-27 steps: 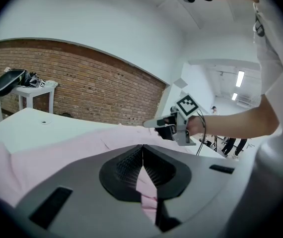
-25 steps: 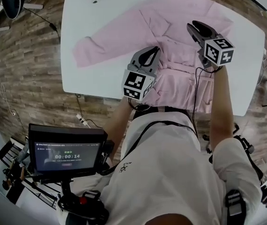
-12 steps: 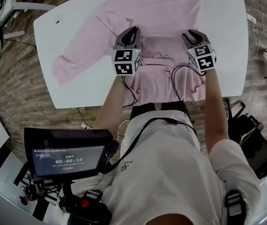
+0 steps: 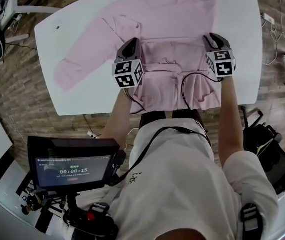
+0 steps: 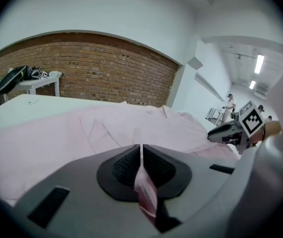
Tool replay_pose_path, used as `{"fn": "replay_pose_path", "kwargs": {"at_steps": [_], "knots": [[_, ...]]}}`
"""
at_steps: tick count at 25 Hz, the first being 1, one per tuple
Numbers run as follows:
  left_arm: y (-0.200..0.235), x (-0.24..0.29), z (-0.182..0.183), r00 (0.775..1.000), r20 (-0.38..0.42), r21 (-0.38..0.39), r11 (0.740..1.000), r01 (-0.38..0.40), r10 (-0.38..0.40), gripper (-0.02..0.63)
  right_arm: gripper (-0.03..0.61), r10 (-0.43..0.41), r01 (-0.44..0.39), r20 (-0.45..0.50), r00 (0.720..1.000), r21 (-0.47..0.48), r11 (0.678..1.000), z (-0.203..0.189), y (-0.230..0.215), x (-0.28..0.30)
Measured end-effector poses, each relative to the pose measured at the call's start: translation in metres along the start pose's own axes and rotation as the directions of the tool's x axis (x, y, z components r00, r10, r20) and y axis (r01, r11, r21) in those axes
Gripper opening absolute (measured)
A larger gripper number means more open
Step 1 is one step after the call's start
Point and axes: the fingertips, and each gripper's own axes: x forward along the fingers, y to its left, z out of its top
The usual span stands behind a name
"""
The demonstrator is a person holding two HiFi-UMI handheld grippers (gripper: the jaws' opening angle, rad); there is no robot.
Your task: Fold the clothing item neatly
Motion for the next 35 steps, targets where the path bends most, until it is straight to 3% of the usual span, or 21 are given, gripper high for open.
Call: {"fn": "replay_pose_path", "kwargs": {"at_steps": [4,8,12,16,18,19,22,24,27,33,35], "knots": [[-0.004,0.005,-0.013,0.999,-0.027,0.028,0.999,-0.024,0.025,0.003,0.112,-0.01,0.01,0.009,1.0,-0.026,1.0,-0.004,-0.01,-0.004],[0.006,0.001,-0.01,0.998,-0.004,-0.007,0.998,-0.068,0.068,0.003,0.109,-0.097,0.096,-0.02,0.995,-0.034,0.995,-0.015,-0.038,-0.012],[0.006,0.0,-0.006,0.998,-0.004,-0.004,0.998,-0.062,0.062,0.003,0.109,-0.076,0.077,0.039,0.996,-0.008,0.997,-0.001,-0.041,-0.019],[-0.014,-0.006,0.015,0.998,0.045,0.073,0.997,-0.038,0.034,0.003,0.109,-0.034,0.041,0.115,0.993,-0.057,0.998,0.033,-0.019,-0.026],[-0.032,-0.007,0.022,0.998,0.052,0.098,0.995,0.023,-0.028,0.003,0.109,0.042,-0.036,0.161,0.986,-0.037,0.999,0.056,0.005,-0.03],[-0.038,-0.006,0.023,0.997,0.048,0.093,0.994,0.051,-0.056,0.003,0.109,0.115,-0.115,0.182,0.976,-0.012,0.993,0.067,0.026,-0.029],[-0.038,-0.004,0.013,0.995,0.03,0.03,0.995,0.093,-0.094,0.003,0.109,0.358,-0.376,0.22,0.907,0.045,0.925,0.097,0.105,-0.013],[-0.028,-0.009,0.007,0.996,0.031,0.002,0.997,0.079,-0.079,0.003,0.11,0.445,-0.467,0.21,0.87,0.07,0.881,0.11,0.148,0.005],[-0.014,-0.02,-0.002,0.998,0.03,0.004,0.999,0.051,-0.051,0.003,0.11,0.458,-0.482,0.178,0.871,0.136,0.865,0.121,0.177,0.032],[0.001,-0.039,-0.004,0.999,0.041,0.012,1.0,0.023,-0.023,0.003,0.109,0.409,-0.422,0.106,0.906,0.281,0.862,0.113,0.173,0.058],[0.01,-0.042,-0.002,0.998,0.052,0.006,1.0,0.019,-0.019,0.003,0.047,0.406,-0.415,0.09,0.91,0.26,0.872,0.114,0.177,0.065]]}}
